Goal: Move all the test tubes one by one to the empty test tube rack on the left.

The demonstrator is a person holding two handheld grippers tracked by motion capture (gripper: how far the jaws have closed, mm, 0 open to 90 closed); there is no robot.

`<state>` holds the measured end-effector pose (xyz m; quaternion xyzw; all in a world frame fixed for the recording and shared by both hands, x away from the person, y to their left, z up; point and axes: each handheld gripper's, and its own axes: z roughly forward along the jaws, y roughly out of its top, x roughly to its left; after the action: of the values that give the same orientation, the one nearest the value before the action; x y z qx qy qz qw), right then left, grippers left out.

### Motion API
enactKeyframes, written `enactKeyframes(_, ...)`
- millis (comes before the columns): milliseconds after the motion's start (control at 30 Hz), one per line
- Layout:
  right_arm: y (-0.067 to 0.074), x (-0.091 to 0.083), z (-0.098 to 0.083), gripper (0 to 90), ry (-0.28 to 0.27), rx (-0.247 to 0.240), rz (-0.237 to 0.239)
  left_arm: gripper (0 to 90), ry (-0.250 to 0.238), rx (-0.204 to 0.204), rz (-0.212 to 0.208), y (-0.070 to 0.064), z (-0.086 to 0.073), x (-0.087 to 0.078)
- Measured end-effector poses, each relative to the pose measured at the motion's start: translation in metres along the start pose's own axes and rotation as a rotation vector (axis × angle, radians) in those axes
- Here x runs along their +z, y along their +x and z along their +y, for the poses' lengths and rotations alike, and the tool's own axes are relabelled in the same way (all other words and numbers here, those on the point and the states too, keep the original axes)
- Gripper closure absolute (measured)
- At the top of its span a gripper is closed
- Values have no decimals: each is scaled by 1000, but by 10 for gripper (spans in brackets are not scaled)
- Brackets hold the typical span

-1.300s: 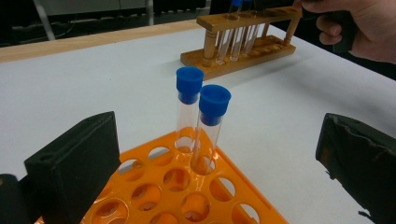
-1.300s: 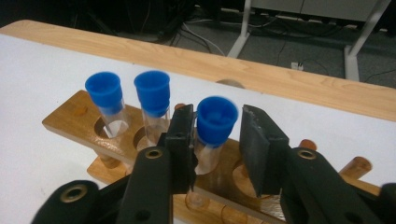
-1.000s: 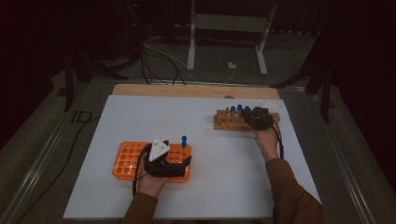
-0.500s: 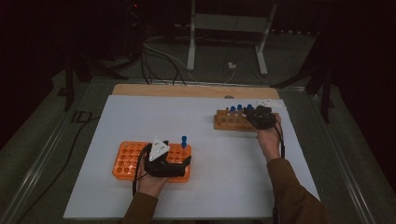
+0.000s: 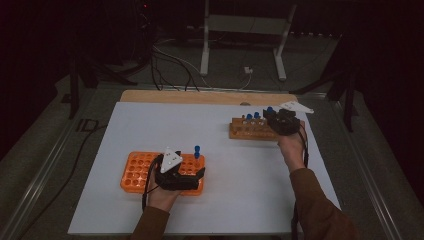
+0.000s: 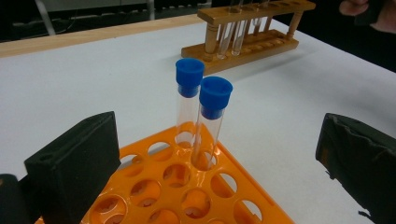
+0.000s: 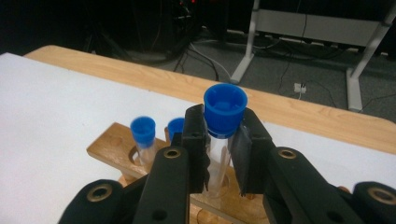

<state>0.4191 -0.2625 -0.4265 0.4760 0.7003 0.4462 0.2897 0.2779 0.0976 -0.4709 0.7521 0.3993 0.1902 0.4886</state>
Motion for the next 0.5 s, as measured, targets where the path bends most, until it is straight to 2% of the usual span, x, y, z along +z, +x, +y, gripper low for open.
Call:
enactKeyframes(333,2,-14,10,772,-36,-21,5,4,-5,0,4,0,0,-1)
enactKeyframes(500,6,-21,13,772,-52,-27,27,4,-8,-1,3,0,0,-1)
